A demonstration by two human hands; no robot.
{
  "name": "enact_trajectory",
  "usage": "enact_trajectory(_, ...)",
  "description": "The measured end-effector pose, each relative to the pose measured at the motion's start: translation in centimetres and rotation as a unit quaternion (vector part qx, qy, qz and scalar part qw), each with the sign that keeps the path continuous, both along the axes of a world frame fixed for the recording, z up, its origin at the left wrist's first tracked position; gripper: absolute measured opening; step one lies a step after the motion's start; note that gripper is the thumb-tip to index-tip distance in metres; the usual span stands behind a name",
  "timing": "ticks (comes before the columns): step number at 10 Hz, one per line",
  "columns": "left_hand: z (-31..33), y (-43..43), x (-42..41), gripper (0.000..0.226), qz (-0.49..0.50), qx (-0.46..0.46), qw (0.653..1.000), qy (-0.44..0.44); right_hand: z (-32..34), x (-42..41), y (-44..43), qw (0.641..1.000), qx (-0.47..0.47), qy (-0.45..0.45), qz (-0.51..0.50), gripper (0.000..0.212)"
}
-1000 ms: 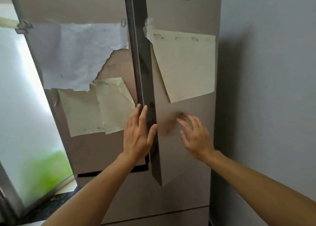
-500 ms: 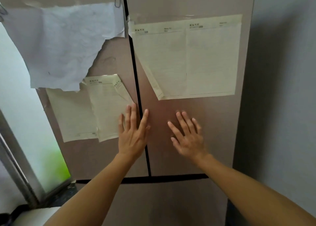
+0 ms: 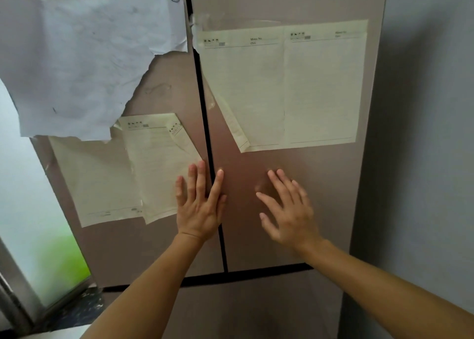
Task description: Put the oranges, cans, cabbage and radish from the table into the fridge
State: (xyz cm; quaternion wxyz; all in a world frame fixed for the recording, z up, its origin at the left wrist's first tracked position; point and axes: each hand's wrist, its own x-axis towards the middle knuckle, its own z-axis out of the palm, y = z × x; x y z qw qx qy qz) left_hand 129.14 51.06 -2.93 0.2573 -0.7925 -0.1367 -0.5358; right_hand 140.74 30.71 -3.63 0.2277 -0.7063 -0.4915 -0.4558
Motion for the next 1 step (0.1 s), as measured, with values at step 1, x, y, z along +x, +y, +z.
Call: enact_trajectory(1, 0.27, -0.22, -0.17, 0.060, -0.009, 0.000, 1.000, -0.008, 4.59, -3.12, -1.92, 0.985, 0.083, 0.116, 0.097, 0.040)
